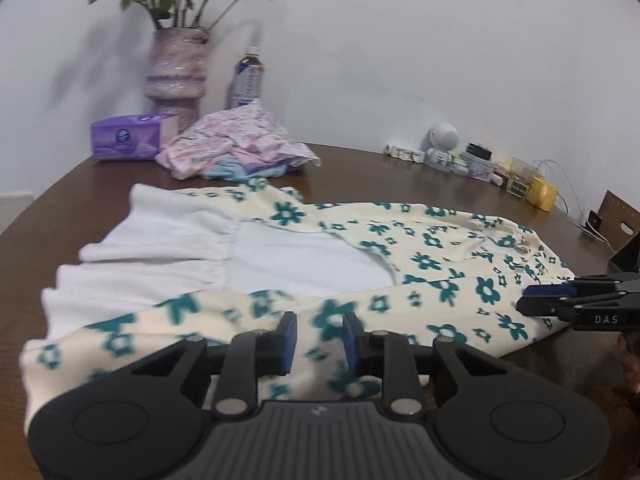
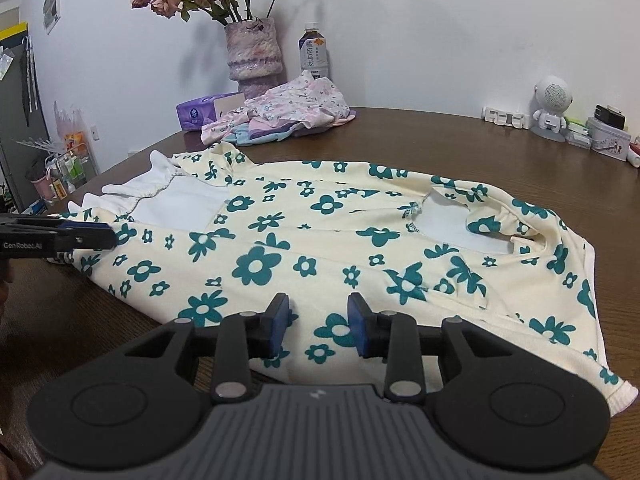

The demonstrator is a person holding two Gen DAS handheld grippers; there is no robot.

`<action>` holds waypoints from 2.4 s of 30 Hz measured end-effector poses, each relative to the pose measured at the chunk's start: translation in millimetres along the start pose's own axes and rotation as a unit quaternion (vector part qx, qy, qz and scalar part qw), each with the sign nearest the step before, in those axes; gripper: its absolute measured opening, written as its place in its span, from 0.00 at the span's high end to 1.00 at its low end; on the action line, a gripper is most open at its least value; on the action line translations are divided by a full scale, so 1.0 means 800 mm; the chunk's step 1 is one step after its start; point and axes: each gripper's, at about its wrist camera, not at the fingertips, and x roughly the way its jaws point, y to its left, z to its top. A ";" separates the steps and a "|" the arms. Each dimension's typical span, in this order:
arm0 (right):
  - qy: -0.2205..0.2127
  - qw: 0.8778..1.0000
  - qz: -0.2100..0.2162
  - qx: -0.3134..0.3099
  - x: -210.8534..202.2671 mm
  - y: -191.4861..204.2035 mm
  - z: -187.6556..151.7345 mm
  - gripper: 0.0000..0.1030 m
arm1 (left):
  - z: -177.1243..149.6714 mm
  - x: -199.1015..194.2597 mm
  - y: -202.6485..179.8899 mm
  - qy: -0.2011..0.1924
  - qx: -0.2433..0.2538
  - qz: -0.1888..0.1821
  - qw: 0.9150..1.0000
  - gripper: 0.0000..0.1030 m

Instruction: Fold clothes

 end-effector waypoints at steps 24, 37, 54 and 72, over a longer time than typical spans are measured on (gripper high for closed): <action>-0.001 1.000 0.002 0.002 0.000 0.000 0.000 0.68 | -0.010 -0.070 0.045 0.018 0.043 0.051 0.998 0.53; -0.001 1.000 0.003 0.004 -0.001 -0.001 0.000 0.68 | -0.014 -0.043 0.059 0.053 0.107 0.099 0.988 0.93; -0.001 1.000 0.003 0.001 -0.003 0.001 -0.002 0.67 | -0.010 -0.062 0.085 0.042 0.047 0.153 0.986 0.91; -0.001 1.000 0.001 -0.010 -0.002 0.006 -0.002 0.64 | 0.024 -0.006 -0.040 -0.023 0.022 0.000 1.000 0.25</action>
